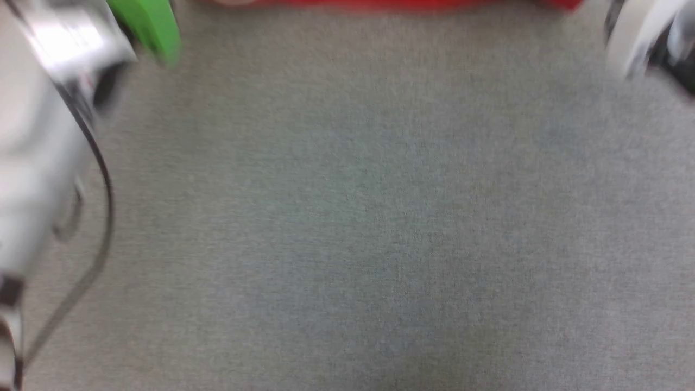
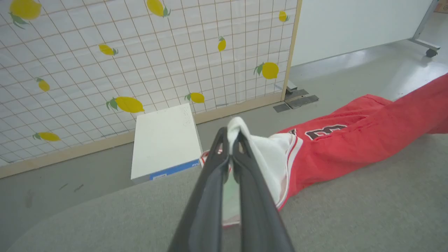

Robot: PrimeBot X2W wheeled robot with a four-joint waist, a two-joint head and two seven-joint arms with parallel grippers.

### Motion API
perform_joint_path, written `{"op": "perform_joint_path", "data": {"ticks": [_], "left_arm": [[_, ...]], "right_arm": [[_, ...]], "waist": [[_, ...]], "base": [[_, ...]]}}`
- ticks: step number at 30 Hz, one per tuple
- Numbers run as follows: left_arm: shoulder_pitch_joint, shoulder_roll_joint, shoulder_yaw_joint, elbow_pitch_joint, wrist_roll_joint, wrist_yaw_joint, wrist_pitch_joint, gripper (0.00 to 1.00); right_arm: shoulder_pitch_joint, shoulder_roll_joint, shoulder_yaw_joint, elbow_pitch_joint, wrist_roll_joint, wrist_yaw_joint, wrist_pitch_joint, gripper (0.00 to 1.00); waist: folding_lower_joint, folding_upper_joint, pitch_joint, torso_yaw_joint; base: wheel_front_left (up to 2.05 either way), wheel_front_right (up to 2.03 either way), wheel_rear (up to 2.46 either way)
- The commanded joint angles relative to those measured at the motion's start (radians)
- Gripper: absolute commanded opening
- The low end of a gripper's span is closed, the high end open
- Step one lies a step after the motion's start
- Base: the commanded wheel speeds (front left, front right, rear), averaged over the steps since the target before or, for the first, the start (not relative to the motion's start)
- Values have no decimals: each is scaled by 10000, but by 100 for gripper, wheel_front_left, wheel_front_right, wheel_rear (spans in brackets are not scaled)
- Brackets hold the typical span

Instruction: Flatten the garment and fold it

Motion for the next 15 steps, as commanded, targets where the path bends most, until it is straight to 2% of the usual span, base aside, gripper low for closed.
{"op": "perform_joint_path", "data": {"ticks": [1,4,15], "left_arm": [[745,237,-112,-372,-140,186,106,0],[2195,788,-382,-1445,-410,565,525,0],[6799,3691,-1180,-6282,-1412,2586,1811,0]], "right_arm": [[570,-155,147,-213,172,-13,34,0],[1632,-459,382,-653,469,-13,194,0],[4792,-1850,827,-2625,1098,-13,1353,0]], "waist": [[1,0,-1123,392],[1,0,-1633,429],[1,0,-2892,479]], "base": [[0,0,0],[0,0,0],[0,0,0]]}}
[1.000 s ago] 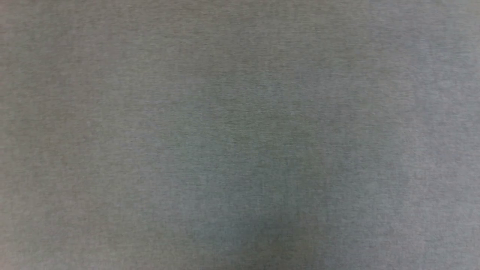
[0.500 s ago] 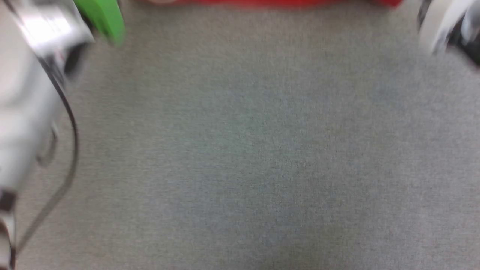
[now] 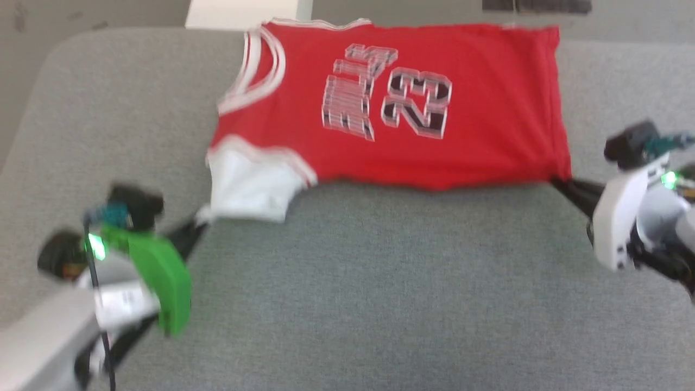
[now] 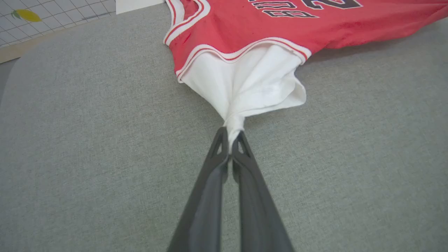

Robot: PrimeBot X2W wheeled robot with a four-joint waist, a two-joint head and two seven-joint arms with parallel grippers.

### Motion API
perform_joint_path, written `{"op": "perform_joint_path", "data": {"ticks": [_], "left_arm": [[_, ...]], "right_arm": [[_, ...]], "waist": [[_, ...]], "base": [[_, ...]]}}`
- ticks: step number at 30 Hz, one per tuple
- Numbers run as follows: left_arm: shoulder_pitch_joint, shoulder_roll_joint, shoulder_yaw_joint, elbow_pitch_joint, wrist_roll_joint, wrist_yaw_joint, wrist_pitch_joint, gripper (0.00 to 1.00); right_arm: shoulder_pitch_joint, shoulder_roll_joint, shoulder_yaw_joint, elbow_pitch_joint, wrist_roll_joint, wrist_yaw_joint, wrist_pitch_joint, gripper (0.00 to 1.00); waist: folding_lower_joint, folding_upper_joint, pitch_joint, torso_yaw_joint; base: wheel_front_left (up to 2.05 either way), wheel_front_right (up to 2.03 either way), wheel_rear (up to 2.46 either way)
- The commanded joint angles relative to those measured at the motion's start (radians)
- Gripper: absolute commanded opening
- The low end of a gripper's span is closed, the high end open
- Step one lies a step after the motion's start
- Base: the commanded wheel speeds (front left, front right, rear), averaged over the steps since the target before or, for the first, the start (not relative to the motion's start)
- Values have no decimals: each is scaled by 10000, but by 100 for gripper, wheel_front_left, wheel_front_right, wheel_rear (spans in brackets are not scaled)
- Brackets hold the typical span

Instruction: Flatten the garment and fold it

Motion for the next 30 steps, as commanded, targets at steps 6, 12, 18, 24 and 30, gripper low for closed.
{"op": "perform_joint_path", "data": {"ticks": [6,12,18,24,30], "left_arm": [[1681,1085,-373,-1840,-742,907,505,0],[2678,1534,-746,-2793,-1182,1344,712,0],[3299,1593,-1092,-3049,-1362,1619,798,0],[3075,1423,-894,-2999,-1175,1654,483,0],[2030,1140,-80,-2983,-1046,1532,57,0]], "right_arm": [[1338,-698,-253,-810,147,-15,803,0],[2465,-1305,-539,-1657,494,-15,2072,0],[3684,-1676,-967,-2363,863,-15,3331,0],[4311,-1449,-2095,-2783,863,-15,3567,0],[4386,-1103,-3345,-3220,596,-15,3943,0]], "waist": [[2,0,-1019,251],[2,0,-1386,293],[2,0,-1595,252],[2,0,-1514,183],[2,0,-1194,117]], "base": [[0,0,0],[0,0,0],[0,0,0],[0,0,0],[0,0,0]]}}
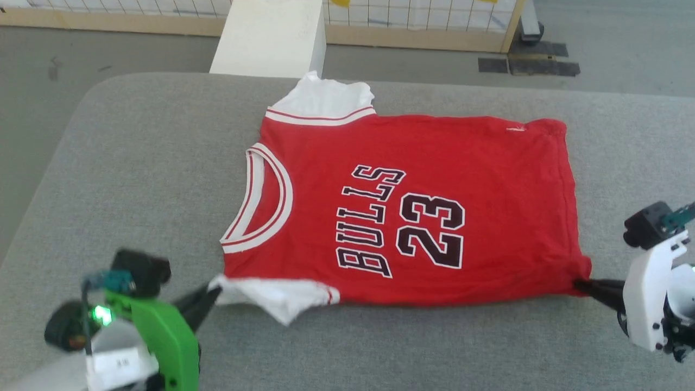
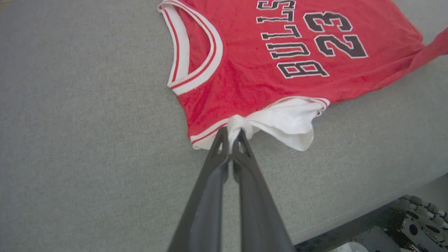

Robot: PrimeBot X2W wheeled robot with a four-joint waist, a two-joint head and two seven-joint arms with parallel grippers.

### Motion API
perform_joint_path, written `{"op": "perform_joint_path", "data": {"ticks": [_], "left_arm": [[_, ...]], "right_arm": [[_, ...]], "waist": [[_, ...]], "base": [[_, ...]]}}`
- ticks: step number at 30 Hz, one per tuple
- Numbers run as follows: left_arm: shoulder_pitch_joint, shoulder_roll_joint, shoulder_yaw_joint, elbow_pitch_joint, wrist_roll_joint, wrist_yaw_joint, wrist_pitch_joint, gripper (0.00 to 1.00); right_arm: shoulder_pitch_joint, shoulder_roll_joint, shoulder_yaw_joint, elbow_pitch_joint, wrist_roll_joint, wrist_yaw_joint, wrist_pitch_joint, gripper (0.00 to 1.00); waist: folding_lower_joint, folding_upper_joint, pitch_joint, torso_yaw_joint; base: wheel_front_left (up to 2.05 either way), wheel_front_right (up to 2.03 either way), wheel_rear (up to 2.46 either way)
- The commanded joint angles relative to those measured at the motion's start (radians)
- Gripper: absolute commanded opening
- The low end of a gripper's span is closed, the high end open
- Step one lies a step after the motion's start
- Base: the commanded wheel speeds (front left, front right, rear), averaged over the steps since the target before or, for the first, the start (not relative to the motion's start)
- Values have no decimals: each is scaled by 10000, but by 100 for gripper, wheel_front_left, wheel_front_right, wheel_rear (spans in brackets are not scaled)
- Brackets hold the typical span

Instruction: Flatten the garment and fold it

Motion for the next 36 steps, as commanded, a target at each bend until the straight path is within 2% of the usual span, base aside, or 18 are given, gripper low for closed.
{"op": "perform_joint_path", "data": {"ticks": [1,8,17,25,32,33,34,35,36], "left_arm": [[-386,-157,185,45,61,-49,-79,0],[-1709,-835,791,719,113,-266,-94,0],[-3162,-1693,786,2466,649,-719,129,0],[-4037,-2295,288,4098,1235,-1232,546,0],[-4470,-2991,-175,5529,1633,-1543,694,0],[-4496,-3071,-201,5737,1691,-1490,665,49],[-4516,-3177,-234,5992,1743,-1411,653,100],[-4531,-3270,-242,6161,1779,-1370,589,100],[-4517,-3389,-244,6350,1758,-1352,539,100]], "right_arm": [[123,129,-237,-100,-144,-13,119,0],[-128,764,-1416,-326,-1067,-13,603,0],[-562,1569,-2561,-381,-2395,-13,1279,0],[-908,1983,-2655,-479,-3181,-13,1900,0],[-1129,2339,-2759,-70,-3781,-13,2063,0],[-1153,2404,-2843,25,-3868,-13,2049,0],[-1179,2484,-2896,99,-3985,-13,2018,57],[-1200,2552,-2912,130,-4052,-13,1987,100],[-1210,2650,-2946,168,-4074,-13,1958,100]], "waist": [[1,0,214,-45],[1,0,895,-176],[1,0,1762,-357],[1,0,2258,-436],[1,0,2502,-428],[1,0,2501,-428],[1,0,2484,-425],[1,0,2447,-422],[1,0,2375,-418]], "base": [[0,0,0],[0,0,0],[0,0,0],[0,0,0],[0,0,0],[0,0,0],[0,0,0],[0,0,0],[0,0,0]]}}
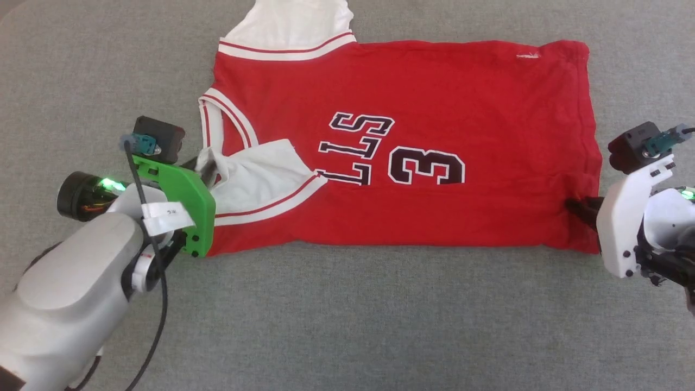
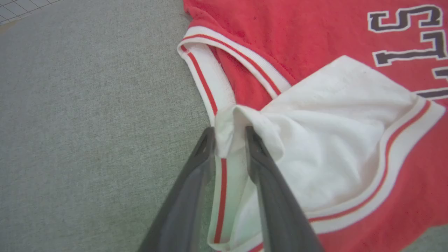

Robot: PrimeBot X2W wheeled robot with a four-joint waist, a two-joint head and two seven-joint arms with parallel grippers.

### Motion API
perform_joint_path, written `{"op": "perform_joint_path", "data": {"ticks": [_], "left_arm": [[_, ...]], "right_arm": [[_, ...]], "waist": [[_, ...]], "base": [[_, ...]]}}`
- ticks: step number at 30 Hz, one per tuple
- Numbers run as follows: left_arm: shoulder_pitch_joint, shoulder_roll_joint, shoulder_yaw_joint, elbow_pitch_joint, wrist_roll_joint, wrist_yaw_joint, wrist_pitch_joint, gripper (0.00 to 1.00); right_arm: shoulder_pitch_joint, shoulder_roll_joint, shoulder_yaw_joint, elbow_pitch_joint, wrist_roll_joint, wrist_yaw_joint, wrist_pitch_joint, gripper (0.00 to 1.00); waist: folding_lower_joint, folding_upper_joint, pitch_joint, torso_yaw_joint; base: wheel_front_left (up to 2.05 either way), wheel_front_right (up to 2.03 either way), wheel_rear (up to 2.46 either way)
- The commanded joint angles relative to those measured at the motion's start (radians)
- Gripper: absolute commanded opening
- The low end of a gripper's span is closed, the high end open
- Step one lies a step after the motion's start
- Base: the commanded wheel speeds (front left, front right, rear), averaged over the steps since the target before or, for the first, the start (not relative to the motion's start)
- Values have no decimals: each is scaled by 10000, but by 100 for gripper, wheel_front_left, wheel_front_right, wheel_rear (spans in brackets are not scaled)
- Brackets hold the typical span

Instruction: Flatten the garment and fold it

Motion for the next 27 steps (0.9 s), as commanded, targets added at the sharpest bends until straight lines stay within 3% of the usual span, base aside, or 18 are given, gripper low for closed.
{"op": "perform_joint_path", "data": {"ticks": [1,7,16,20,27], "left_arm": [[-158,-146,13,142,43,40,-77,100],[119,-437,236,459,-265,123,-534,100],[1231,-485,949,-389,-903,1084,-1533,100],[1965,-371,1045,-1028,-1107,1664,-1691,100],[2943,48,910,-2094,-1268,2663,-1353,100]], "right_arm": [[-91,144,-65,94,-57,-15,-32,100],[47,248,-177,-159,-127,-15,-461,100],[1024,713,-1181,-811,-1106,-15,-1549,100],[1797,1419,-2092,-1071,-2125,-15,-1701,100],[3021,3693,-4140,-1904,-4084,-15,-716,100]], "waist": [[-1,0,-142,12],[-1,0,-799,82],[-1,0,-1812,208],[-1,0,-2080,215],[-1,0,-2087,115]], "base": [[0,0,0],[0,0,0],[0,0,0],[0,0,0],[0,0,0]]}}
